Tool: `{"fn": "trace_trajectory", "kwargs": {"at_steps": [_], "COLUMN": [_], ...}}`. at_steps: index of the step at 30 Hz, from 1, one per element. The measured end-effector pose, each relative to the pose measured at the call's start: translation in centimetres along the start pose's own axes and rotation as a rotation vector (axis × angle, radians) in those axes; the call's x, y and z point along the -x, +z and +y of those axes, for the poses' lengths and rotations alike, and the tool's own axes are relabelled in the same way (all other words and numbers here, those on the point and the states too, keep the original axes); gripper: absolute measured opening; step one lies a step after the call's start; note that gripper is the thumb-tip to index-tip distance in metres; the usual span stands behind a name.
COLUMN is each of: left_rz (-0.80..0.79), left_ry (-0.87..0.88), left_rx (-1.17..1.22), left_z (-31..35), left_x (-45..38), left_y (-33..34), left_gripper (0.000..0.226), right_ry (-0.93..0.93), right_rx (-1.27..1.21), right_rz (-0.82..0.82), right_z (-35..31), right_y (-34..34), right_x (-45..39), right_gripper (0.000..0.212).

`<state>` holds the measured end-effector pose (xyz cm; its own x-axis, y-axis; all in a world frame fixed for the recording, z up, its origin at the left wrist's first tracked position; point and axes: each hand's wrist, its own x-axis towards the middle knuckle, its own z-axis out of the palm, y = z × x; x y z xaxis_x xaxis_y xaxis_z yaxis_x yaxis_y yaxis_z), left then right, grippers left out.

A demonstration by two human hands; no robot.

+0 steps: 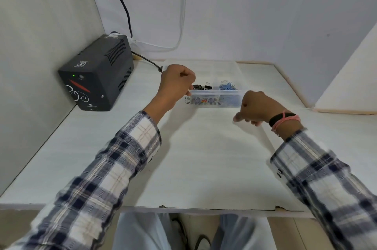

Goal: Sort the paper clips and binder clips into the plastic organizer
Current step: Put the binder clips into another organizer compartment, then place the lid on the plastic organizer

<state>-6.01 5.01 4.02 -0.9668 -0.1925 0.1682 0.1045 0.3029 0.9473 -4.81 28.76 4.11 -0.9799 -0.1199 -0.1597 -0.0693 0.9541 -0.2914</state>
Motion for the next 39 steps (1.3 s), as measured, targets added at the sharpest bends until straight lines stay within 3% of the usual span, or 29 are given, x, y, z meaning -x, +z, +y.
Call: {"fn": "trace_trajectory", "kwargs": {"at_steps": [5,11,15,18,20,24,27,30,34,36,39], "left_rz": [-0.061,-0.201,-0.181,-0.162,-0.147,-0.119,-0.145,-0.305,-0.548,-0.589,-0.529], "left_ry": [0.059,0.081,0.088,0.094,0.118,0.142,0.145,0.148,0.273,0.31,0.355], "left_rx": [-0.092,-0.222,-0.214,-0.19,-0.185,-0.155,-0.132,-0.158,-0.212,-0.169,-0.075], "left_z": [-0.4,-1.0,-1.1,-1.1,-1.1,-0.6,-0.4,-0.2,0.1,0.4,0.9], "left_x": [1.1,1.8,2.2,2.4,2.6,3.1,3.3,3.5,4.3,4.7,5.1], "left_y": [0.8,2.1,2.4,2.3,2.3,2.0,2.0,2.0,2.6,3.0,3.0], "left_gripper": [0.013,0.031,0.029,0.025,0.02,0.015,0.015,0.031,0.046,0.043,0.026], "right_ry": [0.077,0.116,0.145,0.142,0.152,0.142,0.122,0.074,-0.074,-0.14,-0.207], "right_rx": [0.178,0.167,0.169,0.183,0.187,0.112,0.021,-0.067,-0.189,-0.266,-0.344], "right_rz": [0.042,0.039,0.061,0.143,0.189,0.202,0.212,0.235,0.168,0.1,0.033], "right_z": [0.5,0.8,1.3,1.9,2.2,2.2,1.8,0.9,-1.7,-3.0,-4.0], "right_y": [0.6,1.4,1.8,2.4,2.5,2.1,1.5,0.0,-3.3,-4.5,-5.5], "right_x": [0.9,1.0,0.8,0.7,0.7,1.2,1.8,2.9,5.7,6.9,8.0], "right_gripper": [0.04,0.033,0.035,0.018,0.018,0.01,0.021,0.024,0.007,0.004,0.002]}}
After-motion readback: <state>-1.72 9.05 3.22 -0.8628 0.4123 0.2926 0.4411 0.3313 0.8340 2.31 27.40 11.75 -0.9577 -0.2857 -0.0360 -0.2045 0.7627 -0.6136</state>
